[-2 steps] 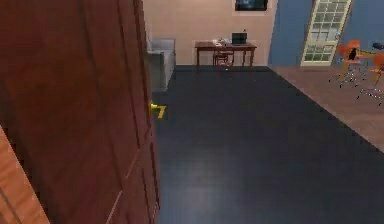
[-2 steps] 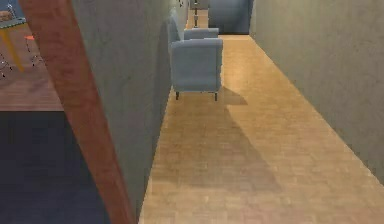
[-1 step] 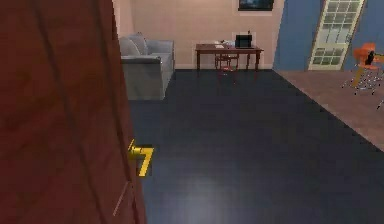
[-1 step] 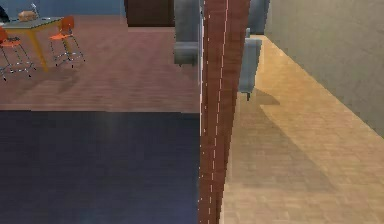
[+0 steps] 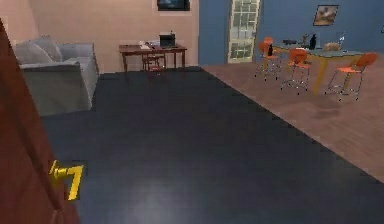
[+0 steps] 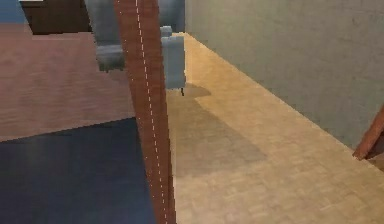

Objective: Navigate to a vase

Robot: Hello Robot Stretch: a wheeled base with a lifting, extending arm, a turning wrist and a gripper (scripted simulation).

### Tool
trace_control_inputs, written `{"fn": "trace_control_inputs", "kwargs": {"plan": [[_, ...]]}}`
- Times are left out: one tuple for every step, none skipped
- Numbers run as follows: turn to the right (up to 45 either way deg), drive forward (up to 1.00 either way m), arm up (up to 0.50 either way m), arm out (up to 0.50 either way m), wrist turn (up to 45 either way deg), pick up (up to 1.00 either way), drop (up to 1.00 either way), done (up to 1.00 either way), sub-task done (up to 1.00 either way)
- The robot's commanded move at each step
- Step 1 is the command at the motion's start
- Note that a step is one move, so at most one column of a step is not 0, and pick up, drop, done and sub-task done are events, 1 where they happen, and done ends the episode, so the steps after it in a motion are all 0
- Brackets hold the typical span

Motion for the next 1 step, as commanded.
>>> {"fn": "trace_control_inputs", "kwargs": {"plan": [[3.0,0.00,0.00,0.00,0.0,0.00,0.00,0.00,0.00]]}}
